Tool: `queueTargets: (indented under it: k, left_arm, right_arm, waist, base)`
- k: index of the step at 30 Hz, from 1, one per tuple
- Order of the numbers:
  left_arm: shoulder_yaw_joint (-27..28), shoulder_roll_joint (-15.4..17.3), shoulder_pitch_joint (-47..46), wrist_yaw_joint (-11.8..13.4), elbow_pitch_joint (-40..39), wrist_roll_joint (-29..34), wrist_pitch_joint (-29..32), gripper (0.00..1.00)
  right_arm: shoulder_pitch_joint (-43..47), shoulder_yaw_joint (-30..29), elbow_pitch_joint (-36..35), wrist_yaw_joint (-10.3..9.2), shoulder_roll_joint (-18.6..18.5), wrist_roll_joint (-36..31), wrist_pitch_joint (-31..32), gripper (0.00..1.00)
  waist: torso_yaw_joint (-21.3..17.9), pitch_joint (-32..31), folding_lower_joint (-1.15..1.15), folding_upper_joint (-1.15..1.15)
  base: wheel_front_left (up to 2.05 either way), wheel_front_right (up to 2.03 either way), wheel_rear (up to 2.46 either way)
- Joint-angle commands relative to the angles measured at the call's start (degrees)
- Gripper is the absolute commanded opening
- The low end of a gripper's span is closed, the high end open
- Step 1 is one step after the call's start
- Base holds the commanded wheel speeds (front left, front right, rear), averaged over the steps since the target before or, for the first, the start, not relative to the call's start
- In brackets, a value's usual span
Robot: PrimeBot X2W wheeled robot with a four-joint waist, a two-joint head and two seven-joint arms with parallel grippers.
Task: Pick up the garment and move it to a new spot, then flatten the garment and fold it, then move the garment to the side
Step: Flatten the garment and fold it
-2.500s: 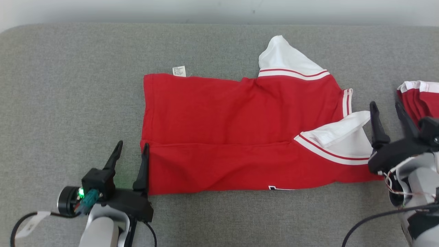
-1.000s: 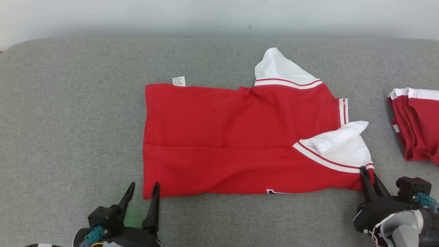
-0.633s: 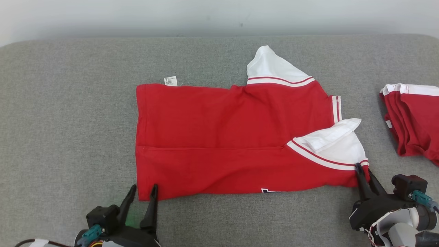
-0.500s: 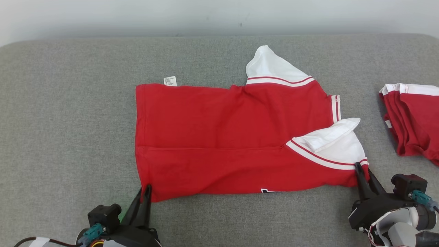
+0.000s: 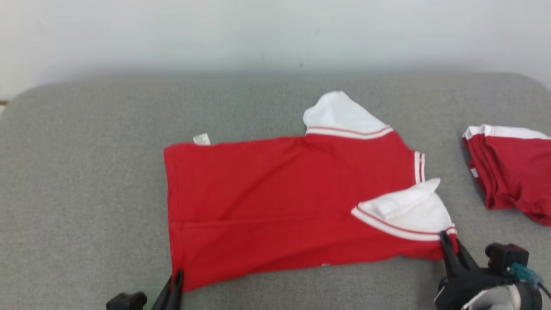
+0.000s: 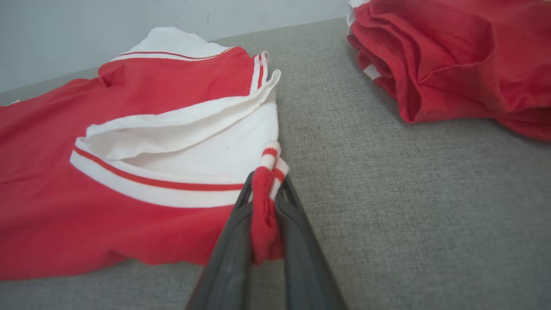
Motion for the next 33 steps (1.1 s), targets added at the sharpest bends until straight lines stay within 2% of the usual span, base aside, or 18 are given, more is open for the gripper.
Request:
queueTargets:
  k: [1,11,20,21,22,23,28,33]
  left_arm:
    - [0.48,0.21,1.28,0.09,0.53,0.18,-0.03,0.00]
    - [3.48,0.24,5.40,-0.67,2.18,3.56,-0.04,0.00]
    - [5.72,0.31,7.27,-0.81,3.16,5.59,-0.04,0.00]
    - [5.74,0.31,7.27,-0.66,3.09,5.52,-0.04,0.17]
    - [5.75,0.32,7.19,-0.38,2.86,5.37,-0.04,0.91]
    - [5.65,0.33,7.07,-0.21,2.57,5.29,-0.04,1.00]
    - [4.81,0.20,6.74,1.59,0.00,6.20,-0.04,1.00]
    - [4.29,0.16,6.79,2.20,-1.42,6.26,-0.04,1.00]
  right_arm:
    - [0.96,0.17,-0.16,-0.10,-0.11,0.24,0.03,0.00]
    - [7.05,1.73,-2.33,-0.10,-0.65,1.16,0.03,0.00]
    - [11.09,1.23,-4.18,-0.10,-0.61,1.55,0.03,0.00]
    - [11.07,0.91,-4.11,-0.10,-0.51,1.42,0.03,0.29]
    - [10.96,0.45,-4.11,-0.10,-0.48,0.97,0.02,1.00]
    - [10.58,-0.21,-4.52,-0.10,-0.37,0.54,0.03,1.00]
    - [10.22,-1.34,-10.00,-0.09,0.45,-2.90,0.03,1.00]
    - [11.63,1.74,-14.43,-0.08,0.71,-3.67,0.03,1.00]
  waist:
    - [0.09,-2.16,0.00,0.00]
    - [0.56,-6.88,0.00,0.00]
    - [0.81,-7.01,0.00,0.00]
    - [0.82,-6.88,0.00,0.00]
    - [0.87,-6.72,0.00,0.00]
    - [0.93,-6.54,0.00,0.00]
    - [1.33,-5.54,0.00,0.00]
    - [1.88,-5.24,0.00,0.00]
  base:
    - [0.00,0.00,0.00]
    - [0.00,0.00,0.00]
    - [0.00,0.00,0.00]
    - [0.00,0.00,0.00]
    - [0.00,0.00,0.00]
    - [0.00,0.00,0.00]
    - [0.00,0.00,0.00]
    - [0.00,0.00,0.00]
